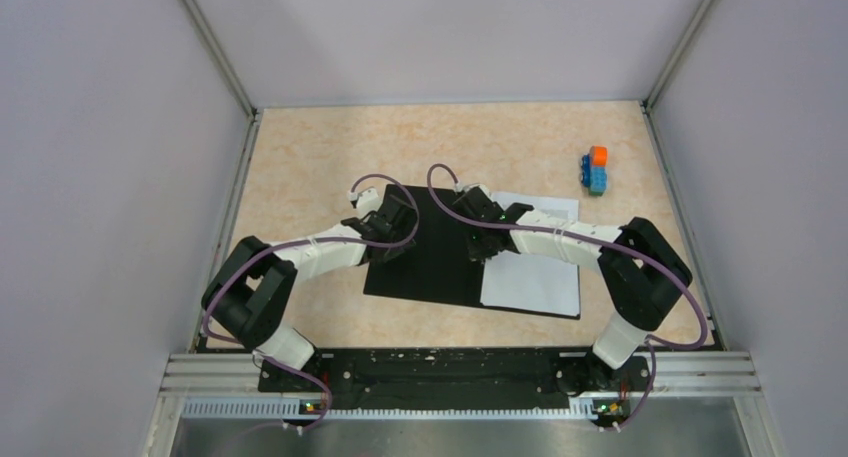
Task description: Put the files into the folder
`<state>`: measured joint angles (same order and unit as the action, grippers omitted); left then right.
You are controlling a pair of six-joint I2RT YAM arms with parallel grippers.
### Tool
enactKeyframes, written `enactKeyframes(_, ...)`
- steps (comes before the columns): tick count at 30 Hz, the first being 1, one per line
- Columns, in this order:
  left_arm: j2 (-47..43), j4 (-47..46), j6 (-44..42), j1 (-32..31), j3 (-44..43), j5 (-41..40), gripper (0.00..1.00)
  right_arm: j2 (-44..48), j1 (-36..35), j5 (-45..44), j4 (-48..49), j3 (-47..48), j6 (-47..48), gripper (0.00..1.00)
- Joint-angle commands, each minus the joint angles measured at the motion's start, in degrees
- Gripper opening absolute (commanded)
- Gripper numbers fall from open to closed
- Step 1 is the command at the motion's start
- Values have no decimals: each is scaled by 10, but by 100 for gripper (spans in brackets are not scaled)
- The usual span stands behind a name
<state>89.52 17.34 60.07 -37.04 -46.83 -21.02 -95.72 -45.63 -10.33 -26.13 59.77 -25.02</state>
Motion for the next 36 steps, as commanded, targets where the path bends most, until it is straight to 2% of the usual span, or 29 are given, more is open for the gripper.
enactKeyframes(1,5,81,-23,2,-4,27,65,22,3,-56,-12,18,-19,9)
enactKeyframes(4,-15,95,-47,2,-24,18,74,33,7,-93,-15,8,-28,24)
enactKeyframes(8,-52,90,-99,10,-39,20,86,22,8,-111,-15,7,-41,31)
enactKeyframes(13,-67,99,-153,40,-61,57,93,-14,7,-114,-15,30,-51,28)
enactKeyframes(21,-112,106,-164,71,-44,75,94,-45,6,-146,-6,46,-58,23)
enactKeyframes(30,-180,118,-144,96,-10,12,94,-85,-12,-190,-15,61,-63,23)
enactKeyframes(36,-180,111,-149,109,-9,12,94,-104,-22,-201,-11,60,-69,20)
